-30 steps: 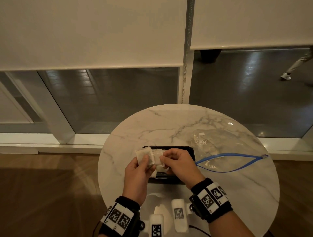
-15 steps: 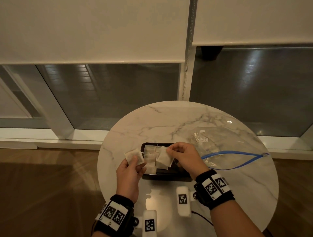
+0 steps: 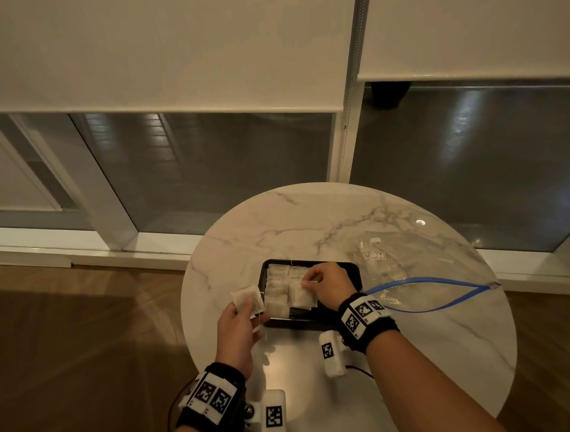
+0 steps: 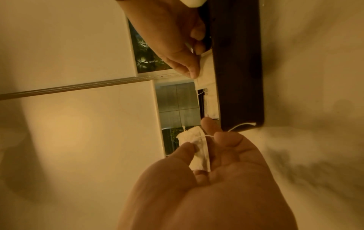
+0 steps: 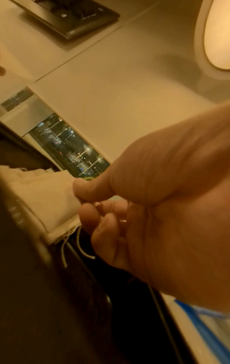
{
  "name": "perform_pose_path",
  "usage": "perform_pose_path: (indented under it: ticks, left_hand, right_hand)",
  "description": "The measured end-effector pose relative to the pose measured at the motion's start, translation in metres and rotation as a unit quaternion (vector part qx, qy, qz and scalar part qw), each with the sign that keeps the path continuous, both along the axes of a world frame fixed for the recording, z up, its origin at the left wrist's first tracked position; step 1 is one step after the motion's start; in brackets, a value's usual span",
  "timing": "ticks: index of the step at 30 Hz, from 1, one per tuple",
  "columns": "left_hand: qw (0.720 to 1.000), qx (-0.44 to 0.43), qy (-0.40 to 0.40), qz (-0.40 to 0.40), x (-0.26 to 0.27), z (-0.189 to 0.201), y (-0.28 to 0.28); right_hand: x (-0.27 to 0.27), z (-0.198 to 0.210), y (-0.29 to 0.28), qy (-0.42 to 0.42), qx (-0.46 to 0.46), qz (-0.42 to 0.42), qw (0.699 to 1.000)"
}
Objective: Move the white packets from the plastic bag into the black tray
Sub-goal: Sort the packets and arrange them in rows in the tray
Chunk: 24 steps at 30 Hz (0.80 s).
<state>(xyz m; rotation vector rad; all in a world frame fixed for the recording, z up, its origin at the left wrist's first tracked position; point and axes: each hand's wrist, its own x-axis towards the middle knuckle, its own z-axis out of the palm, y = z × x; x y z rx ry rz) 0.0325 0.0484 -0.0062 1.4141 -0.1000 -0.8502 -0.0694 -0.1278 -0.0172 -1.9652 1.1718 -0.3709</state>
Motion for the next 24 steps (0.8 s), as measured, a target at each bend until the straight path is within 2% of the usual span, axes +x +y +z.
perform_pose_path:
  ticks: [6, 17, 24]
  left_hand:
    - [0.999, 0.021, -0.026, -0.015, 0.000, -0.005, 0.000]
    - [0.998, 0.032, -0.043, -0.013, 0.001, -0.008, -0.001]
    - [0.998, 0.039, -0.049, -0.018, 0.002, -0.011, -0.002]
  right_hand:
    - [0.010, -0.013, 0.000, 0.053, 0.014, -0.006, 0.998]
    - [0.015, -0.029, -0.004, 0.046, 0.029, -0.061, 0.997]
    - [0.019, -0.030, -0.005, 0.043, 0.041, -0.064, 0.996]
